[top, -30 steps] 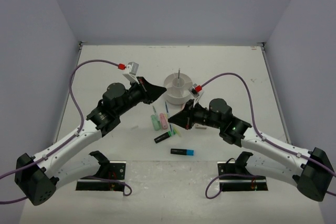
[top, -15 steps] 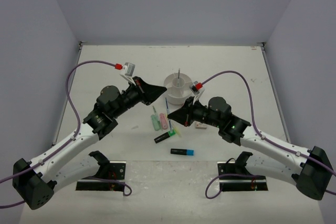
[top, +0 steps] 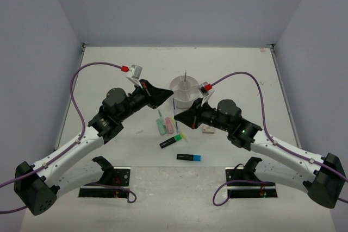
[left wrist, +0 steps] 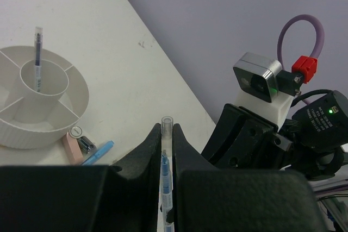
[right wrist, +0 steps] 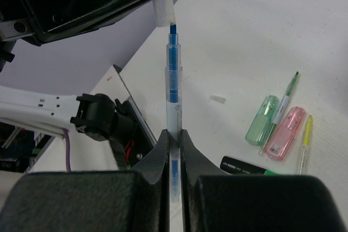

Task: Sort the stationery into containers
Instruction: Close the pen cap on the pen, then place the pen in the storage box, then move the pen cap to the corner of the board.

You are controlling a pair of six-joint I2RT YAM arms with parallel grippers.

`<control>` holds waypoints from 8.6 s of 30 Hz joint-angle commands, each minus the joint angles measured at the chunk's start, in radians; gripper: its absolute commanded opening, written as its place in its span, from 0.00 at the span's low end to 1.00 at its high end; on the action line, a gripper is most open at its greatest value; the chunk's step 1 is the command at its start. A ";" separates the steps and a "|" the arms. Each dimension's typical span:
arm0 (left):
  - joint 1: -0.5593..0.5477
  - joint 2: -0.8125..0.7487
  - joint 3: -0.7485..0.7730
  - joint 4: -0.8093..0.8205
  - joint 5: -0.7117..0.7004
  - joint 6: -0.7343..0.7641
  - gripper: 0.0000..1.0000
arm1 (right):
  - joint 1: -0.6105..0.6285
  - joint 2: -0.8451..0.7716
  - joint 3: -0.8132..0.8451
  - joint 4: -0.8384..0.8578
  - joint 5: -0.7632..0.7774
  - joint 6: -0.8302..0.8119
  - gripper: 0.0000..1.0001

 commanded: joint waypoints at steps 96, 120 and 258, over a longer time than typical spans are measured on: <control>-0.001 -0.007 0.218 -0.060 0.421 0.313 0.02 | -0.015 0.041 0.200 0.038 -0.345 -0.323 0.00; -0.113 -0.037 0.027 -0.136 0.249 0.279 0.00 | -0.137 0.270 0.618 -0.017 -0.374 -0.356 0.00; 0.125 -0.307 0.151 -0.781 -0.531 0.365 1.00 | 0.462 1.551 1.509 -0.607 -0.035 -0.796 0.64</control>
